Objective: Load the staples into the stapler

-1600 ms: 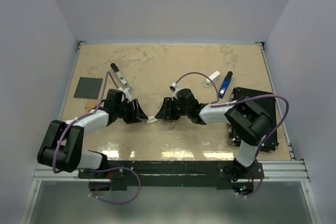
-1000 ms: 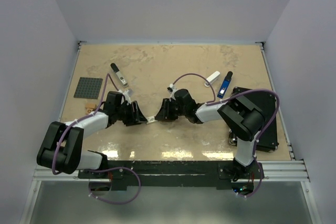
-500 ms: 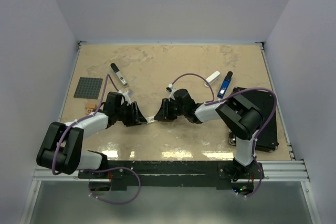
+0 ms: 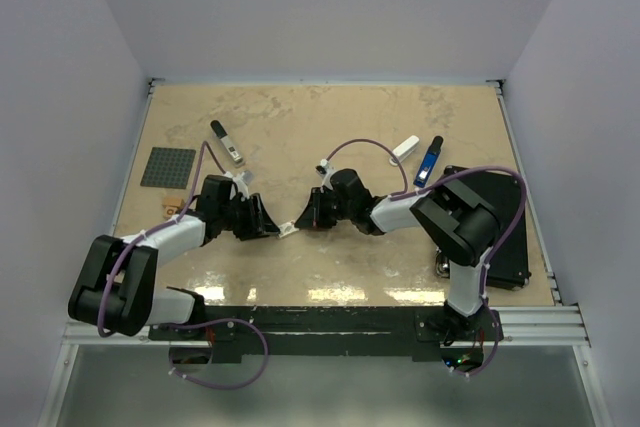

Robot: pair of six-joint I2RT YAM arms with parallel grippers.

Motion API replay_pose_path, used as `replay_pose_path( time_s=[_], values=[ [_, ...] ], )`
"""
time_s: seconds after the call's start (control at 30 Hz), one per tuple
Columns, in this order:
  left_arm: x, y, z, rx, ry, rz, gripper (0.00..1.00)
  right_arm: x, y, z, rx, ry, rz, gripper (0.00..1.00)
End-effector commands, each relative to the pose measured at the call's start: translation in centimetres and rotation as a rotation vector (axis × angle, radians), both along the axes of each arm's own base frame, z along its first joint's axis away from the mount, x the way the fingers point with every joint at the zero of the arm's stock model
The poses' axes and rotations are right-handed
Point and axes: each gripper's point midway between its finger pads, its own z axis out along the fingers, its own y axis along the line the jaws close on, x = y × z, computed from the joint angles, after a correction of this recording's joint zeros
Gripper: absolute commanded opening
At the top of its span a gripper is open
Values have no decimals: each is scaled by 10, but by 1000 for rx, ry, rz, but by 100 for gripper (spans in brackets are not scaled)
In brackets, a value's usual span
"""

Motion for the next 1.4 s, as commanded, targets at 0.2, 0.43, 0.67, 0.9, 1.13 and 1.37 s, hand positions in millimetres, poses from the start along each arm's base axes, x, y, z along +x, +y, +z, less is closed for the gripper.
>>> replay_pose_path(
  time_s=[0.2,0.43,0.67,0.9,1.13,1.37],
  values=[
    [6,-7,13,-22,-48,0,44,9,1,34,-6,-94,-44,0],
    [5,-7,13,-17,-50,-2,44,1,-18,19,-112,-46,-112,0],
    [4,-8,14,-17,-51,-6,44,-5,-27,15,-134,-28,-128,12],
    [4,-8,17,-17,-58,-9,45,-3,-29,40,-122,-74,-126,39],
    [2,-7,16,-17,-53,-12,45,2,-20,40,-105,-82,-108,48],
    [2,-9,17,-20,-55,-16,45,7,-14,31,-108,-83,-99,49]
  ],
)
